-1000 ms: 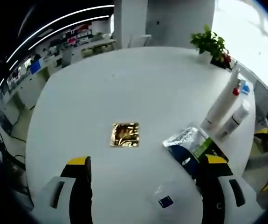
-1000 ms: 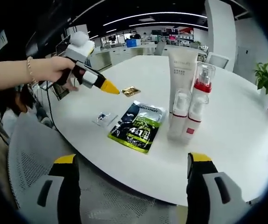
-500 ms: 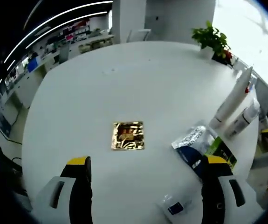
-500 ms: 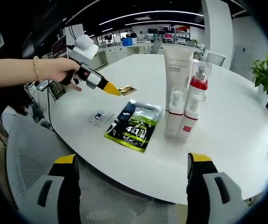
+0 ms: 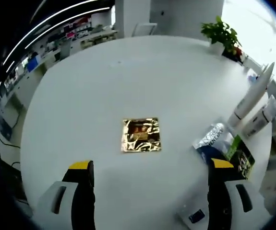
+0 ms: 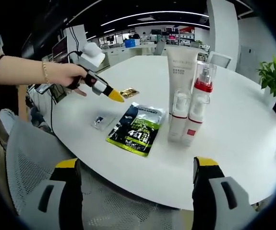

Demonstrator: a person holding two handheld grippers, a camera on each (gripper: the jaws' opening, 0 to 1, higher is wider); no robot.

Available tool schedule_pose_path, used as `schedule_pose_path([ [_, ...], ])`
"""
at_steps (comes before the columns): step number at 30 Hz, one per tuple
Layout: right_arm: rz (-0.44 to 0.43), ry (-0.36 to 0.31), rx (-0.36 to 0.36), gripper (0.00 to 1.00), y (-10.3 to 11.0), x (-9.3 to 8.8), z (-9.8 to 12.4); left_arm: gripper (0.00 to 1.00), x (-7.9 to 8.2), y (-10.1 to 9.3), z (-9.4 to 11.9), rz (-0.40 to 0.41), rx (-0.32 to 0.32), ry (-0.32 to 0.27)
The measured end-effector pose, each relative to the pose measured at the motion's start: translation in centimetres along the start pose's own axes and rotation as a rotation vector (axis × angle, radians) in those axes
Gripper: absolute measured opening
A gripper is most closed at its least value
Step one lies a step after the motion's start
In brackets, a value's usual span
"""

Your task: Arrange the skincare products in the storage area until every visible bottle or jar stands upright without overlapping.

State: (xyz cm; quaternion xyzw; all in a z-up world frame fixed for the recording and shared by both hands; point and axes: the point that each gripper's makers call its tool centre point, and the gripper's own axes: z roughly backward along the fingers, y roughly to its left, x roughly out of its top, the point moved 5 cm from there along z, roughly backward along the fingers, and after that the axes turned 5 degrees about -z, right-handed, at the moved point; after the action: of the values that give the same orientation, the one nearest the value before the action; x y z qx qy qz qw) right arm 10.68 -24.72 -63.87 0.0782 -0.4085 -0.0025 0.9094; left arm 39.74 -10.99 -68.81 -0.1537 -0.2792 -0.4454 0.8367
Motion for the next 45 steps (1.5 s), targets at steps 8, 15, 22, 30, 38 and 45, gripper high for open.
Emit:
schedule_pose_path([
  [8,0.0,-0.005,-0.006,0.97,0.2,0.2,0.1,0.94,0.7,0.9,-2.4,0.079,0.027,0.005],
  [15,-0.008,-0.008,-0.01,0.97,0.1,0.4,0.1,0.92,1.0,1.4,-3.4,0.101,0.065,0.039],
  [22,-0.01,-0.007,-0.008,0.97,0.2,0.4,0.1,0.82,2.1,2.0,-4.2,0.084,0.092,0.065],
  [30,-0.012,-0.005,-0.005,0.96,0.1,0.3,0.1,0.67,3.1,1.8,-4.5,0.065,0.102,0.096],
  [38,-0.015,-0.012,-0.009,0.96,0.0,0.4,0.1,0.37,3.5,1.5,-4.4,0.032,0.079,0.108],
  [45,-0.012,-0.016,-0.008,0.96,0.1,0.5,0.2,0.35,3.4,1.4,-4.0,0.073,0.088,0.109],
])
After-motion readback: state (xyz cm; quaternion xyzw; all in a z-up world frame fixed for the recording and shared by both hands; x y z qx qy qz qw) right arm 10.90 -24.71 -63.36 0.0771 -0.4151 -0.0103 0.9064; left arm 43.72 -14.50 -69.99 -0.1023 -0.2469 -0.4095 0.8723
